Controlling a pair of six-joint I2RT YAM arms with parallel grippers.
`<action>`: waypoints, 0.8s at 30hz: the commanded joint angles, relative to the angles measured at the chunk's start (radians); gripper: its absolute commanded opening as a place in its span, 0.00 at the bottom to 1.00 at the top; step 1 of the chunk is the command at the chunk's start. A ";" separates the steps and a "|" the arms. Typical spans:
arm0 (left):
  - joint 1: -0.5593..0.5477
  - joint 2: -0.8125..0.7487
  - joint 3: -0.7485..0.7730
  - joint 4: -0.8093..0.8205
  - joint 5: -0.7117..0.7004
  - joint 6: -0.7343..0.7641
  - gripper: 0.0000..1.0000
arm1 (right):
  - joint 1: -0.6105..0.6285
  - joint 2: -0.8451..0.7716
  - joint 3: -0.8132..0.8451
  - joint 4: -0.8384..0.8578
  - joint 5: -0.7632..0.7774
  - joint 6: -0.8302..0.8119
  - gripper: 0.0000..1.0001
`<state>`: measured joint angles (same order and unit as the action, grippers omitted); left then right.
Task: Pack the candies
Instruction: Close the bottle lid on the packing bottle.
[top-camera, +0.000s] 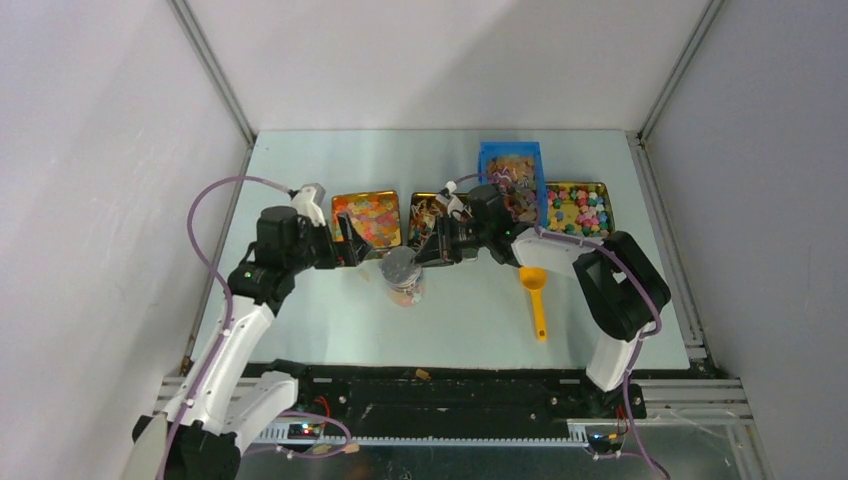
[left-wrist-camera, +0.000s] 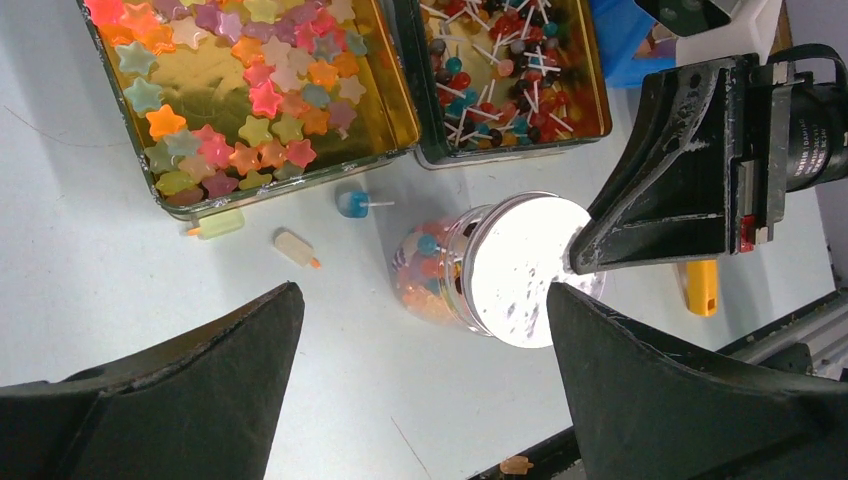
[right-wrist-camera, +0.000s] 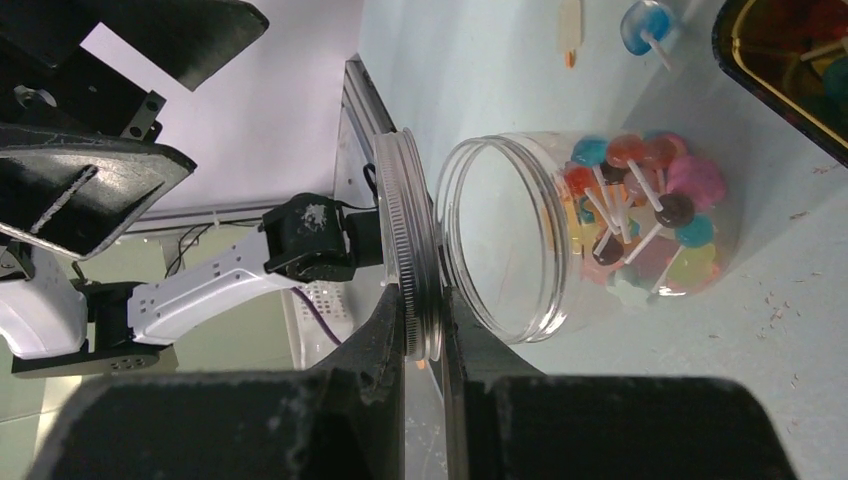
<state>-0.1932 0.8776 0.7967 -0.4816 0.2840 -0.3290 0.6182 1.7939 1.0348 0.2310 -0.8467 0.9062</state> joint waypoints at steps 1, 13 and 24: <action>-0.002 0.019 -0.010 0.029 0.014 0.034 1.00 | 0.003 0.030 0.020 0.016 -0.028 -0.004 0.00; -0.027 0.049 -0.023 0.047 0.019 0.033 1.00 | 0.008 0.037 0.065 -0.128 0.027 -0.082 0.00; -0.067 0.096 -0.009 0.047 0.009 0.042 1.00 | 0.010 0.017 0.097 -0.171 0.032 -0.101 0.11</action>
<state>-0.2436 0.9592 0.7712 -0.4641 0.2913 -0.3199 0.6239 1.8317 1.0840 0.0731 -0.8196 0.8280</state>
